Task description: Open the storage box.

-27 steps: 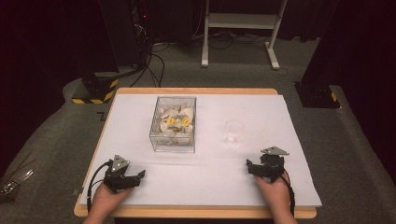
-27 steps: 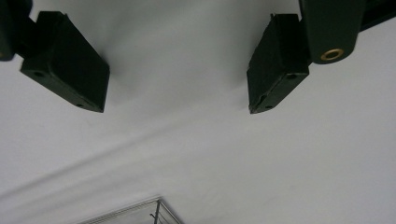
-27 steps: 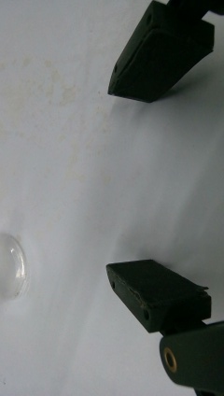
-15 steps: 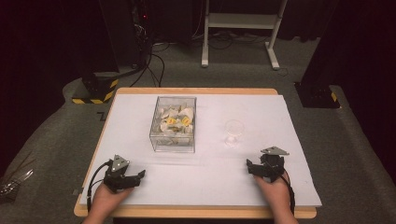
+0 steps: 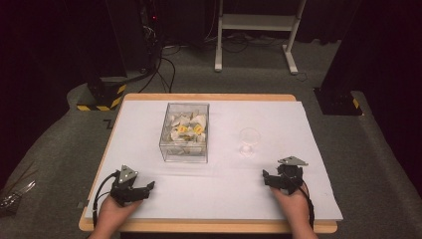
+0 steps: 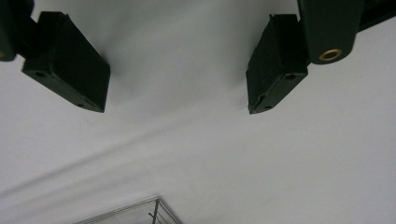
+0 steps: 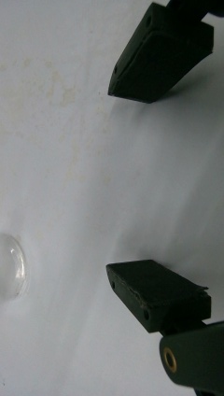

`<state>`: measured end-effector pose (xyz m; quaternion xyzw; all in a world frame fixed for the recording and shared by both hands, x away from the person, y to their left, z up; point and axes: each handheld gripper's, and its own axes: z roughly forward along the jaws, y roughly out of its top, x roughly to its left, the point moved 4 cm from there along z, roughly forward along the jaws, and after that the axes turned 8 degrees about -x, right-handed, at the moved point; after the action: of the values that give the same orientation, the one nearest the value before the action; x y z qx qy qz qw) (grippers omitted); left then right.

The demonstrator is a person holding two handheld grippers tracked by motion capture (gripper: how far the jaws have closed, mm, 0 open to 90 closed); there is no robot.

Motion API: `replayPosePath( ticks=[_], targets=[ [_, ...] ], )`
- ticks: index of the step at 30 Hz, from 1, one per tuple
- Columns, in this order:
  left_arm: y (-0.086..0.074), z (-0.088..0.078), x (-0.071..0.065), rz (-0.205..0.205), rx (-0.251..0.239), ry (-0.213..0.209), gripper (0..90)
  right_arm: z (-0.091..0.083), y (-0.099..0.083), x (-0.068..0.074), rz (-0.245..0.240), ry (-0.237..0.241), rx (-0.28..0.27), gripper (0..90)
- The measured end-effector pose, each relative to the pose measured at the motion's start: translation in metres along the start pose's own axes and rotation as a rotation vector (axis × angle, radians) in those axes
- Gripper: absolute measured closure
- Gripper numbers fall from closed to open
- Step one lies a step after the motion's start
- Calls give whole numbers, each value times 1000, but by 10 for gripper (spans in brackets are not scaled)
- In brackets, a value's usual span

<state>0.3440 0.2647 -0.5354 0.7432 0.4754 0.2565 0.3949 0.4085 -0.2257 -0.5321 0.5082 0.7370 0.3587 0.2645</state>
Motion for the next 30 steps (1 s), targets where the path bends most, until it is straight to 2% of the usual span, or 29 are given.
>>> replayPosePath(
  ticks=[10,16,18,25,30],
  targets=[
    [0,0,-1,2,1,1,229,-3,1,2,-19,-6,-1,150],
    [0,-1,-1,11,-2,-1,258,-9,2,5,-25,14,-27,167],
    [1,-1,-1,3,-5,-2,278,-10,2,9,-34,24,-29,173],
    [2,-2,-1,4,-3,2,296,-9,0,18,-50,51,-18,184],
    [4,-2,-4,-13,-15,-24,299,-7,-2,20,-49,67,-1,186]
  ],
)
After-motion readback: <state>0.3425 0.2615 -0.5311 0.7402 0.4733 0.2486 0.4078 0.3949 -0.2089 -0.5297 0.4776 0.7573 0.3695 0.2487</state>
